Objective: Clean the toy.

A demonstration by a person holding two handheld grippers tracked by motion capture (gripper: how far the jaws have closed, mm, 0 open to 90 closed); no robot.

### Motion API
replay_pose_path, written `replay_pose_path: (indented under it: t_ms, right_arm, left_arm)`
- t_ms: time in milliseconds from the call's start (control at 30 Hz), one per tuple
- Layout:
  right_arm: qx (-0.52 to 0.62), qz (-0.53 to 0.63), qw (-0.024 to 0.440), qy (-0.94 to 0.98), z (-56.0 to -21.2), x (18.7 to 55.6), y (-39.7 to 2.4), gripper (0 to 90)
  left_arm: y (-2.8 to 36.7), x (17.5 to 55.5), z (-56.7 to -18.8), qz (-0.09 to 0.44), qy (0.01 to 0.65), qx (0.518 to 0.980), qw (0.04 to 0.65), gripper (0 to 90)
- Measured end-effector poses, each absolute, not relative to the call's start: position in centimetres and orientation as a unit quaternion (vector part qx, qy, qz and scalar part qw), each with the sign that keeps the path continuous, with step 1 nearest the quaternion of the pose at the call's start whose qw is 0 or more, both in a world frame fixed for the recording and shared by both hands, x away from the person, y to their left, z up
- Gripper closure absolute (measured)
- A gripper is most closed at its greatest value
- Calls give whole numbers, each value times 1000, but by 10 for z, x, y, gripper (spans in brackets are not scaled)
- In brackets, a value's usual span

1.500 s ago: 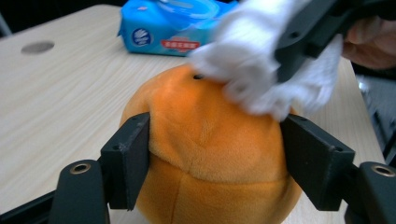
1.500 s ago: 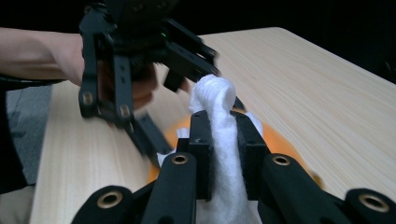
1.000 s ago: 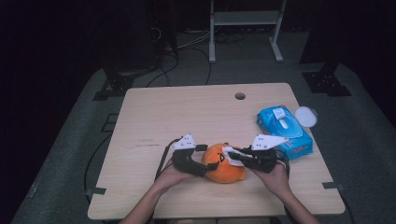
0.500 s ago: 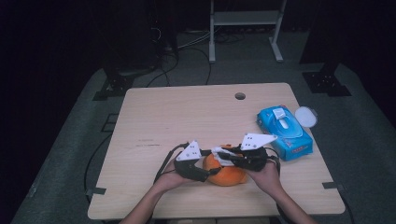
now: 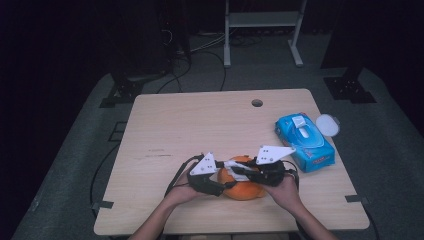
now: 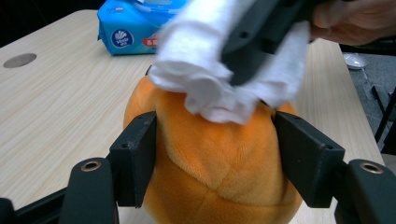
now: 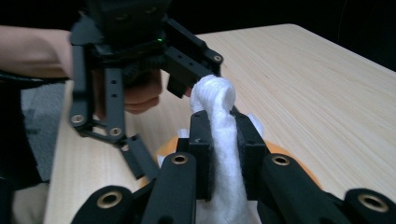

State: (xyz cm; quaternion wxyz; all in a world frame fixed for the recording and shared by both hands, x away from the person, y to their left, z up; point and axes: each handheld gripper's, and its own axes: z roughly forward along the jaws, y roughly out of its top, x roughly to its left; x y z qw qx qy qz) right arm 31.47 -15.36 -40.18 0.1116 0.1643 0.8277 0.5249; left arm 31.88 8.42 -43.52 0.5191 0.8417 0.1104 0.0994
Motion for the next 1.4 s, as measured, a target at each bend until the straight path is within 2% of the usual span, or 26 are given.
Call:
replay_pose_path:
  t_ms: [167,300,400,467,500,567,600,733,867,1000,1200,1333,1400]
  right_arm:
    - [202,516,120,824,-408,329,-172,795]
    - [213,515,117,822,-415,326,-183,795]
    - [216,513,119,822,-416,321,-186,795]
    - [217,514,120,821,-416,318,-186,794]
    - [217,514,120,821,-416,318,-186,794]
    - [217,516,115,821,-416,317,-186,793]
    - [216,517,113,820,-415,316,-185,794]
    - [204,525,106,820,-409,314,-175,794]
    - [188,527,97,823,-406,318,-159,795]
    - [202,523,95,822,-410,328,-164,795]
    - [233,520,97,816,-417,327,-189,795]
    - [230,519,106,817,-417,323,-188,794]
    - [225,518,110,818,-415,322,-185,793]
  left_arm:
    - [89,323,-437,95,116,843,516,329]
    - [90,325,-439,92,123,844,513,327]
    - [89,326,-437,84,137,842,515,260]
    - [89,326,-433,70,150,836,523,180]
    - [88,326,-432,66,153,833,528,173]
    - [86,326,-433,62,157,834,525,181]
    - [86,325,-433,65,155,836,523,224]
    - [84,323,-434,80,129,841,520,293]
    - [87,322,-435,92,115,848,509,321]
    - [96,326,-440,85,125,848,508,338]
    - [100,329,-442,79,135,847,508,333]
    - [97,328,-435,77,137,834,528,223]
    - [94,326,-431,81,134,827,540,211]
